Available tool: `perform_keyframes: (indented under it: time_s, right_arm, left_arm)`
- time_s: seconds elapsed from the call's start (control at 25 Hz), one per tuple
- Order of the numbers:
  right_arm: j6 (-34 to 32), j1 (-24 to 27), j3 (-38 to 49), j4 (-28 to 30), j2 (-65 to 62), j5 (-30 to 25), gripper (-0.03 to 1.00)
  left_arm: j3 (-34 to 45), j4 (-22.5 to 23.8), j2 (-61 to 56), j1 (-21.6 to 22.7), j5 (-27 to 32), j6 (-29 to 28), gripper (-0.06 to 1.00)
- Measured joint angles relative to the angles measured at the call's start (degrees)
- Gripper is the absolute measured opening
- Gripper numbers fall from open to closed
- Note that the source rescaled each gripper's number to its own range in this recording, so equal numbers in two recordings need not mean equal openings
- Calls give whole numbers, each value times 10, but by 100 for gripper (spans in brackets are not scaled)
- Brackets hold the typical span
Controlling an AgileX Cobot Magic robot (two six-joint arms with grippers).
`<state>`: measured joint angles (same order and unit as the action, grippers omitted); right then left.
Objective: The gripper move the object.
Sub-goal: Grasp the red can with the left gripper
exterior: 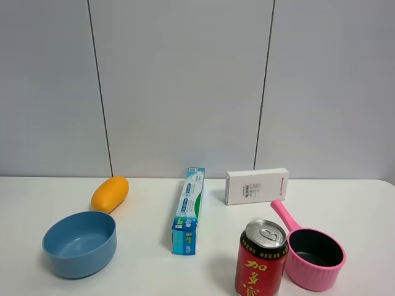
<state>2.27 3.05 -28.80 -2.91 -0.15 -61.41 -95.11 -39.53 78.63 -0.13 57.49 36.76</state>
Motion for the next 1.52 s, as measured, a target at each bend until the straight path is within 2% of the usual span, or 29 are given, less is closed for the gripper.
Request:
perform_keyframes:
  time_s: [0.36, 0.68, 0.88, 1.16, 1.24, 1.52]
  right_arm:
    - [0, 0, 0, 0, 0, 0, 100]
    - [0, 0, 0, 0, 0, 0, 100]
    - [0, 0, 0, 0, 0, 0, 100]
    - [0, 0, 0, 0, 0, 0, 100]
    - [0, 0, 0, 0, 0, 0, 100]
    - [0, 0, 0, 0, 0, 0, 100]
  left_arm:
    - [-2, 93, 99, -132, -49, 0, 100]
    - [-2, 115, 170, -254, -137, -18, 100]
    - [-2, 158, 213, -326, -148, -106, 100]
    - [-2, 254, 236, -397, -134, -285, 100]
    - [-2, 272, 237, -419, -123, -308, 100]
    - [-1, 316, 248, -492, -106, -319, 100]
